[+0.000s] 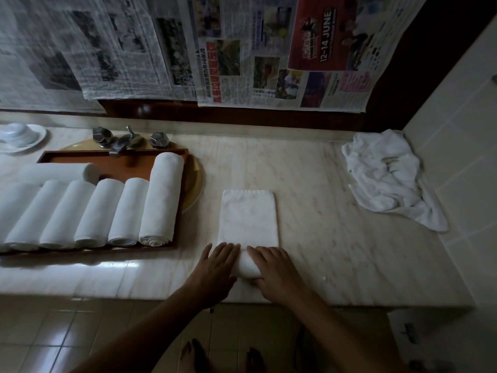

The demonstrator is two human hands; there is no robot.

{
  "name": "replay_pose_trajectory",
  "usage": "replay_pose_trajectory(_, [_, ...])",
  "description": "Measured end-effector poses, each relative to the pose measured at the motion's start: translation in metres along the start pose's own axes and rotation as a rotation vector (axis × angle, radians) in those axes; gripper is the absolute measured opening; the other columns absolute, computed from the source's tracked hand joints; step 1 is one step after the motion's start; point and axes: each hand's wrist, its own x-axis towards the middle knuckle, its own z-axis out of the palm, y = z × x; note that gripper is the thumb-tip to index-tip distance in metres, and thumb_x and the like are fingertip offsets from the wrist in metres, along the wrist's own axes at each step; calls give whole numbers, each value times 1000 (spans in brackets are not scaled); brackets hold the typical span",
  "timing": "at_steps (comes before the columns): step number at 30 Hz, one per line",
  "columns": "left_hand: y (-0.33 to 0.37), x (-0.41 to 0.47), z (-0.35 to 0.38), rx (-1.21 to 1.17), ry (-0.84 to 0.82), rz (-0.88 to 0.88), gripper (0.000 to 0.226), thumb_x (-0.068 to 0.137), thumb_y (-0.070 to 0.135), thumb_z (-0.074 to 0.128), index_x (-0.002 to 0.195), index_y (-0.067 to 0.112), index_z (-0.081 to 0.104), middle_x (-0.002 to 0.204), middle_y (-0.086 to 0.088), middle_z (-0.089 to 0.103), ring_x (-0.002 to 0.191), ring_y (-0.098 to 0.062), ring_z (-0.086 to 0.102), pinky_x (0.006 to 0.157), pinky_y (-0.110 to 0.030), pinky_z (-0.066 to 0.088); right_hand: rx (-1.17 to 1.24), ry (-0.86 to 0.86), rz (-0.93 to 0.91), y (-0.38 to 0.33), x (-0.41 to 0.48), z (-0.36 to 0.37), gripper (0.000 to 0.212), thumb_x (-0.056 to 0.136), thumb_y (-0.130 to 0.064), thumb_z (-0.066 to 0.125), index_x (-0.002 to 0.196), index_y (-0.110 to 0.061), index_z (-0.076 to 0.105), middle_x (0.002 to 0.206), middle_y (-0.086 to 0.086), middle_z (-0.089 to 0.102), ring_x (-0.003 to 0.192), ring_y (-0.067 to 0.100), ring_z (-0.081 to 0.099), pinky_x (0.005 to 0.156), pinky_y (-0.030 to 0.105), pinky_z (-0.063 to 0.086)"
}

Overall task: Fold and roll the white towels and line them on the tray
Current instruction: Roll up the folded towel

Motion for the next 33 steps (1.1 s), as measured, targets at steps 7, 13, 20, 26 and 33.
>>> replay_pose_trajectory(7, [-18,-27,-6,-152,-80,81,79,96,61,47,159,22,22,161,2,36,145,-13,37,123,-44,23,129,-121,-6,0,-20,-5,80,91,-59,60,157,-25,30,152,-2,39,134,19,40,112,38,33])
replay_pose_trajectory(13, [-19,-51,-4,-319,-99,43,66,97,67,43,149,30,28,150,12,44,130,-6,47,116,-34,26,377,-191,94,1,-41,-9,75,88,-64,63,150,-33,37,144,-9,43,128,14,43,105,33,40])
replay_pose_trajectory(20, [-23,-44,-13,-524,-121,-61,55,92,71,45,137,39,43,130,22,49,116,-2,43,98,-33,34,456,-161,147,5,-32,-13,49,94,-56,60,134,-27,55,130,-7,51,119,13,46,98,31,40])
replay_pose_trajectory(26, [-25,-23,-26,-612,-230,-179,64,85,71,49,136,31,49,127,14,49,115,-11,40,95,-36,31,208,4,236,-3,-18,-10,44,100,-57,41,124,-29,66,125,-5,59,113,18,51,98,40,42])
replay_pose_trajectory(33, [-33,-4,-36,-583,-366,-269,93,63,83,36,136,29,56,127,6,48,122,-19,42,104,-42,37,-23,382,131,-48,-50,37,57,92,-46,57,142,-19,60,148,10,55,139,33,48,112,60,31])
